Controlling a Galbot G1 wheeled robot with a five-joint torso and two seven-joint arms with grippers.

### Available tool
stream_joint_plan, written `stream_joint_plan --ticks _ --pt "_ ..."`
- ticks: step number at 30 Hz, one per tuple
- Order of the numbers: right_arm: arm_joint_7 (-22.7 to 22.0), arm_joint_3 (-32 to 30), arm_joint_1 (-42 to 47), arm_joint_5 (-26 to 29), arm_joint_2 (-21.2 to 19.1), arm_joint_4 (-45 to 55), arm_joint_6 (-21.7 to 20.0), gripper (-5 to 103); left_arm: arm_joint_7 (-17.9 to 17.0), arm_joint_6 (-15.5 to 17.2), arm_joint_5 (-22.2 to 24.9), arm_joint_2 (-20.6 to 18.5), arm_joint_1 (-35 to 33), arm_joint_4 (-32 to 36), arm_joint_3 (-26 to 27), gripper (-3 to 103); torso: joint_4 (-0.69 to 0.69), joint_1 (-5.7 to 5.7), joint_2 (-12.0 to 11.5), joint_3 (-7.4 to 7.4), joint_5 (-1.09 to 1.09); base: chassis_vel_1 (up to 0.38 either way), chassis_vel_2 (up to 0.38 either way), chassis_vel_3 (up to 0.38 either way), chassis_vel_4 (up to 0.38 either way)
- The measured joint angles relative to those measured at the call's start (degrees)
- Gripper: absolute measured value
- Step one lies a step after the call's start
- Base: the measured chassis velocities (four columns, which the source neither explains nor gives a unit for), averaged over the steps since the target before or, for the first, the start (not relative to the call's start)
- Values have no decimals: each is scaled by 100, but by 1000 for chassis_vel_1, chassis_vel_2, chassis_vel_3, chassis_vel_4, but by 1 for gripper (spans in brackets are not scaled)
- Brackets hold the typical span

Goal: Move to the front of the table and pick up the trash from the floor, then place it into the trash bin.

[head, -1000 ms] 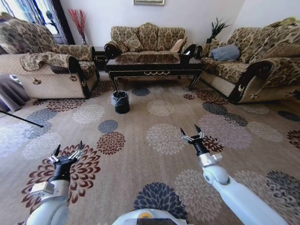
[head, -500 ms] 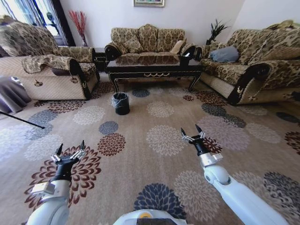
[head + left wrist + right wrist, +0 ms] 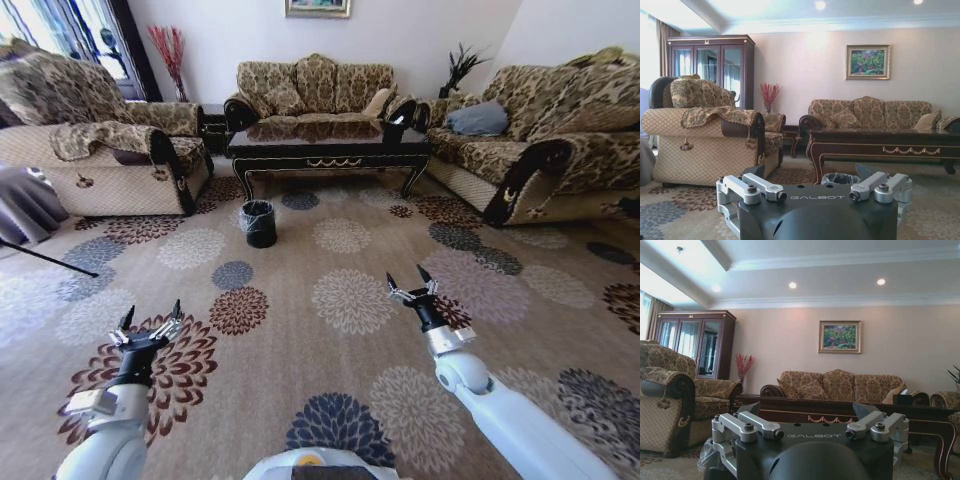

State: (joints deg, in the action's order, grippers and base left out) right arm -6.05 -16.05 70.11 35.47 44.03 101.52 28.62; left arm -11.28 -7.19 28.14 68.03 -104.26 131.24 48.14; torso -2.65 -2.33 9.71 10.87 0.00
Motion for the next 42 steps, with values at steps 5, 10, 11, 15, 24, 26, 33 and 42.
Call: stream_joint_plan --ticks 5,10,11,15,24,26,33,42 --pt "-8 0 -6 11 -16 7 -12 100 4 -1 -2 4 -12 9 2 100 0 -21 115 94 0 0 0 0 0" --pt "8 10 3 11 -18 10 -17 100 5 -4 -3 5 -19 13 5 100 0 -52 226 174 0 0 0 0 0" --pt "11 13 4 11 -17 9 -18 100 5 -4 -3 2 -20 13 7 100 0 -60 253 191 0 0 0 0 0" --pt "20 22 0 11 -16 10 -19 100 6 -5 -3 -3 -18 13 9 100 0 -77 329 253 0 0 0 0 0" --pt "31 47 -9 32 -8 -7 -11 100 14 -7 -10 2 21 -22 -22 100 -1 -123 530 407 -1 -71 -77 70 76" --pt "35 56 -19 51 -2 -12 0 100 16 -8 -13 2 38 -40 -31 100 0 -135 567 432 0 -138 -162 162 164" --pt "46 87 -45 59 7 -48 15 100 20 -8 -14 0 71 -75 -47 100 -3 -161 672 509 3 -83 -100 80 87" --pt "86 122 -76 54 38 -100 50 100 20 -9 -15 -7 115 -130 -69 100 -1 -229 872 641 -1 0 0 0 0"
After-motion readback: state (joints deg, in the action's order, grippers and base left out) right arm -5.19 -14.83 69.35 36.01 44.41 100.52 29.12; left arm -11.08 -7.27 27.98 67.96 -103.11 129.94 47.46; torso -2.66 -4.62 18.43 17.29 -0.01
